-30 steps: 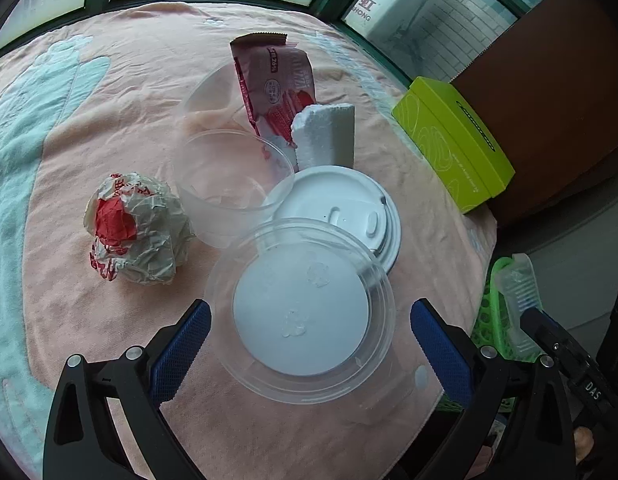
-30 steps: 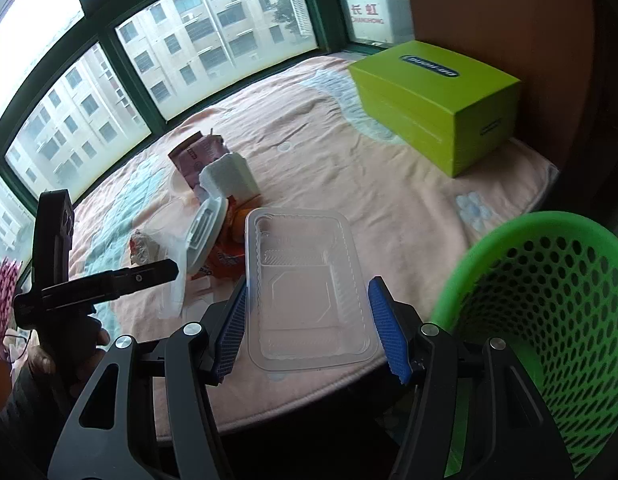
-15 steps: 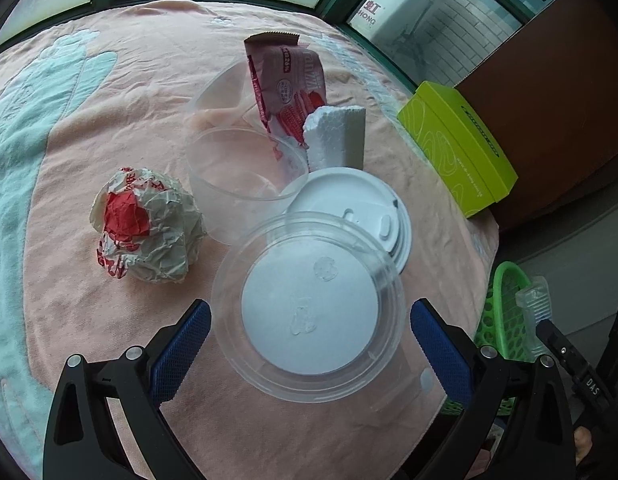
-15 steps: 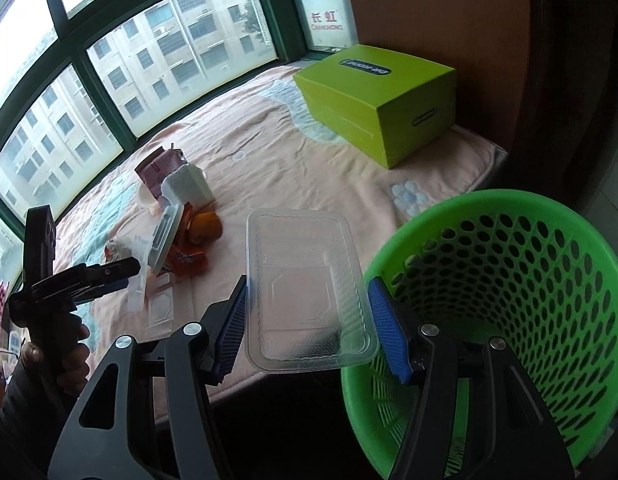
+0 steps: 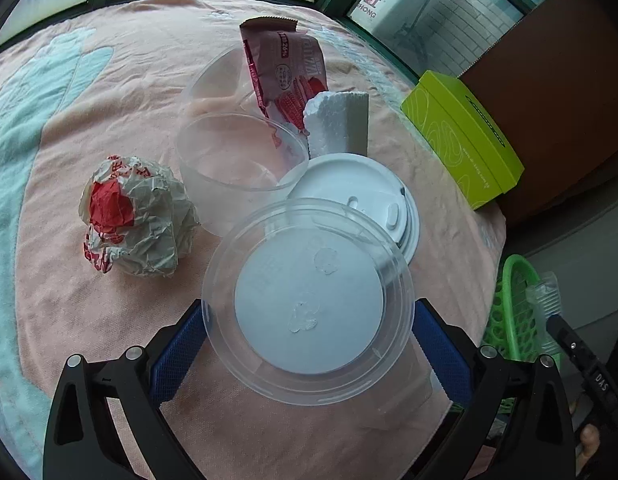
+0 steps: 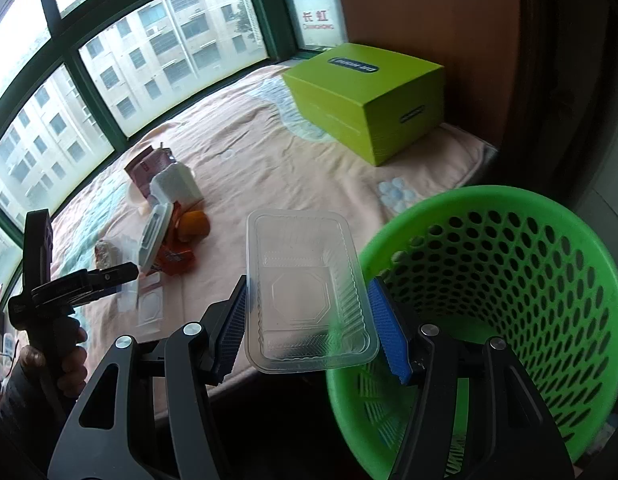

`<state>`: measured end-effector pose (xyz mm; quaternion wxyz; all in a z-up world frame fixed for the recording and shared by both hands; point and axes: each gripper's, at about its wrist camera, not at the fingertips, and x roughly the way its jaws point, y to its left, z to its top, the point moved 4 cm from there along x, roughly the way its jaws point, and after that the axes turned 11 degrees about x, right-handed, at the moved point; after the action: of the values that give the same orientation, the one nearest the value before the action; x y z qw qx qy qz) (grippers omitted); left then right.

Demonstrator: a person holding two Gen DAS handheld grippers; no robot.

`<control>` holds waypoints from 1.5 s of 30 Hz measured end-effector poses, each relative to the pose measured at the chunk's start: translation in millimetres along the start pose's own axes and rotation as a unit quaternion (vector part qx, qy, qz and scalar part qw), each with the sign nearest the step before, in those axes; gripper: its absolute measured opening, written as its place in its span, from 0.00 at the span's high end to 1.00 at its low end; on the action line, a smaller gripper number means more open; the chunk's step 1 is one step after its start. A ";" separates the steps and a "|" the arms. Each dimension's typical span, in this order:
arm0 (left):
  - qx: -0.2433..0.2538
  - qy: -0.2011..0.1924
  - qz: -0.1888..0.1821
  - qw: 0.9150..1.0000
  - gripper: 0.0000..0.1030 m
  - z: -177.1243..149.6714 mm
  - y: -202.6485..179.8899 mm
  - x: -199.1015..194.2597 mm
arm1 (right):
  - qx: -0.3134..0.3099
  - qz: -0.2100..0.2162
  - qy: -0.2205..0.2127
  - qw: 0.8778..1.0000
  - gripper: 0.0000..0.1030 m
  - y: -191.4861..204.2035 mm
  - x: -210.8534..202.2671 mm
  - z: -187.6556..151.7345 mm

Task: Collect trash
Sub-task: 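Lift the tray with the right tool while the left tool grasps the clear round lid, then carry both items over the green basket and open both tools to drop them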

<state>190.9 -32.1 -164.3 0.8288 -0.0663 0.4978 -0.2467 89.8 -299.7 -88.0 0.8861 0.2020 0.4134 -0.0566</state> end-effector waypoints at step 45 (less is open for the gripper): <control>0.231 0.005 -0.100 0.968 0.12 13.9 -279.4 1.6 | 0.104 -0.086 -0.112 0.985 0.24 -127.8 -115.2 -28.7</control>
<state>107.6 -277.7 -59.3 0.7901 0.0784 0.4226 -0.4370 -39.8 -412.4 -57.3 0.8928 0.2490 0.3196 -0.1970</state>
